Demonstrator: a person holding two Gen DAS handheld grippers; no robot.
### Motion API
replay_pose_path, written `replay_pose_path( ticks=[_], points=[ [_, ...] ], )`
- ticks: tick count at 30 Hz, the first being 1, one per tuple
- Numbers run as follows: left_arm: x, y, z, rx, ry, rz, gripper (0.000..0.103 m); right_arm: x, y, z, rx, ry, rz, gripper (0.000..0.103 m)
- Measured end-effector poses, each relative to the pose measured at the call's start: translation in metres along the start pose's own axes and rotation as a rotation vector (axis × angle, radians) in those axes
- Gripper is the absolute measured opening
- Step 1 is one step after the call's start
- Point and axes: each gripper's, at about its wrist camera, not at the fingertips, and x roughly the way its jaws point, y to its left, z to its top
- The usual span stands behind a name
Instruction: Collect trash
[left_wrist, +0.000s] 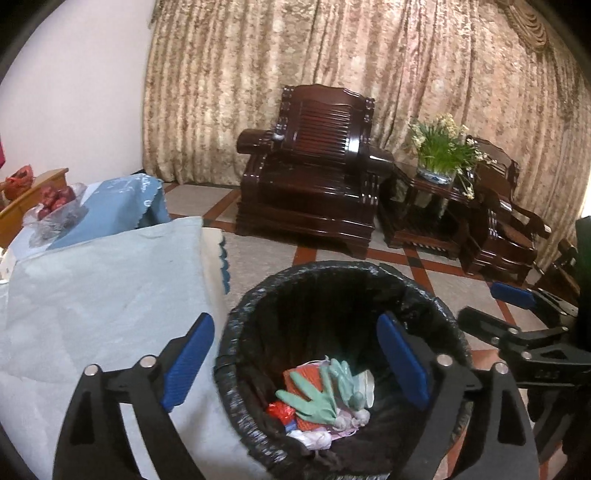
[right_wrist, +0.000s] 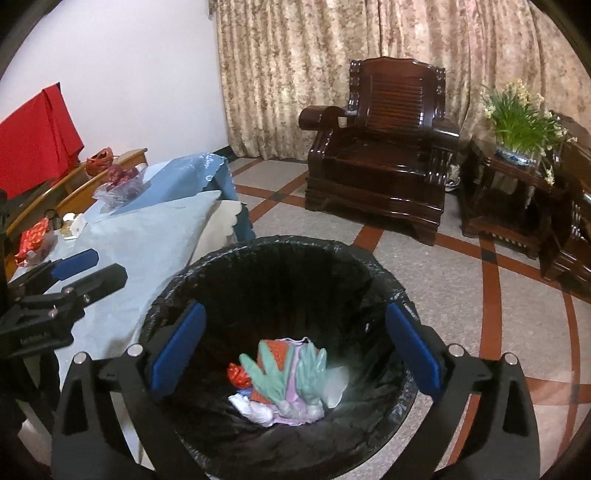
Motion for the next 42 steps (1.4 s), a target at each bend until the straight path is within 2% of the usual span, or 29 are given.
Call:
replay_pose_path(
  ticks=[11, 19, 22, 42],
  points=[
    [-0.060, 0.022, -0.014, -0.032, -0.016, 0.108, 0.095, -0.047, 0.043, 0.007, -0.026, -0.041, 0.113, 0.098],
    [-0.101, 0.031, -0.021, -0.074, -0.037, 0.152, 0.095, -0.078, 0.070, 0.011, -0.061, -0.070, 0.160, 0.098],
    [-0.114, 0.030, -0.022, -0.062, -0.055, 0.173, 0.096, -0.089, 0.077, 0.012, -0.070, -0.080, 0.171, 0.098],
    [-0.168, 0.017, -0.020, -0.060, -0.166, 0.173, 0.097, -0.127, 0.099, 0.014, -0.121, -0.149, 0.176, 0.098]
  ],
)
